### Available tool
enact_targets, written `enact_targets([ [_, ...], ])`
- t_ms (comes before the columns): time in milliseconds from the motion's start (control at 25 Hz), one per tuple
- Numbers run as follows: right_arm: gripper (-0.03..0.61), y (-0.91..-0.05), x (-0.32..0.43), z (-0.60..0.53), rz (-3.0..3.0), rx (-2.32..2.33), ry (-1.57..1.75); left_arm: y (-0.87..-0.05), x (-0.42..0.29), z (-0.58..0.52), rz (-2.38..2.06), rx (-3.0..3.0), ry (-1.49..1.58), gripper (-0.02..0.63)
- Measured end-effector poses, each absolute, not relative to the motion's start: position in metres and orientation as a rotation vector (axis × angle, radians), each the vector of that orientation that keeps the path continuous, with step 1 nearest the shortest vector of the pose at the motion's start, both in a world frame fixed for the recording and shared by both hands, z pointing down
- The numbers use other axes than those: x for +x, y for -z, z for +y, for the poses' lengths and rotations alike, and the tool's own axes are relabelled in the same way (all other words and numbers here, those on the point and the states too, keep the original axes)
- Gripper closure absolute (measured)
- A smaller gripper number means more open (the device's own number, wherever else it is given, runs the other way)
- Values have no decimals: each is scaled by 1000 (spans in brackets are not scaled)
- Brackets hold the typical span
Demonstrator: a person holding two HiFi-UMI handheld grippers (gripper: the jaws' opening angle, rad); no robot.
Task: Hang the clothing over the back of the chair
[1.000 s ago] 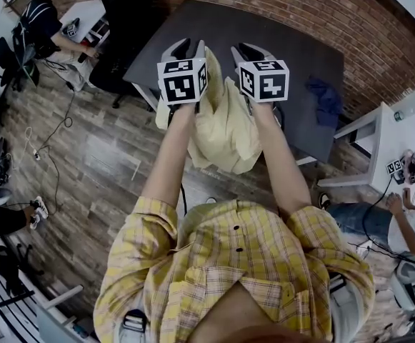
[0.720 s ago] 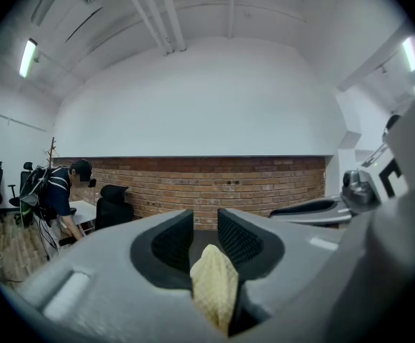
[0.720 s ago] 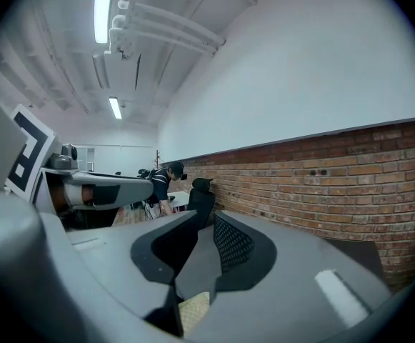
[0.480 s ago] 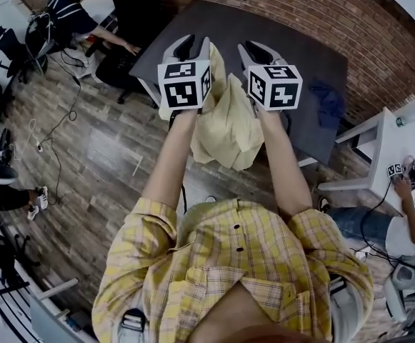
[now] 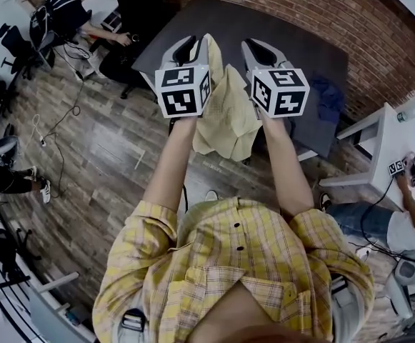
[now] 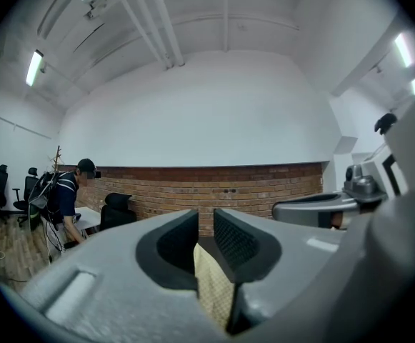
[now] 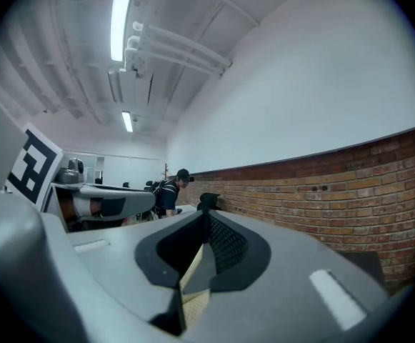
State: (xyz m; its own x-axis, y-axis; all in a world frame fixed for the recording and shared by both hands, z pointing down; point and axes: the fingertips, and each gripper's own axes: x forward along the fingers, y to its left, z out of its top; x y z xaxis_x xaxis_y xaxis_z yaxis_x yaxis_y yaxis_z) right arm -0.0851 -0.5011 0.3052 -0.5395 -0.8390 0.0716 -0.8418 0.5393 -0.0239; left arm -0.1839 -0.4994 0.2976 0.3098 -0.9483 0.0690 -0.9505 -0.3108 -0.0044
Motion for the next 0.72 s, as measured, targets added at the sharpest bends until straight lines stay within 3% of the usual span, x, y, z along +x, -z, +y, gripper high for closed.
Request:
enact_targets([
  [320,575,-304,-84,-466,-2761,1436,-54,-298,-171,-459,-1822,2498,-50,612],
  [720,574,-284,-77,-414,-2846,1416,24,-298,-154,-417,-1841,2508,-17,612],
])
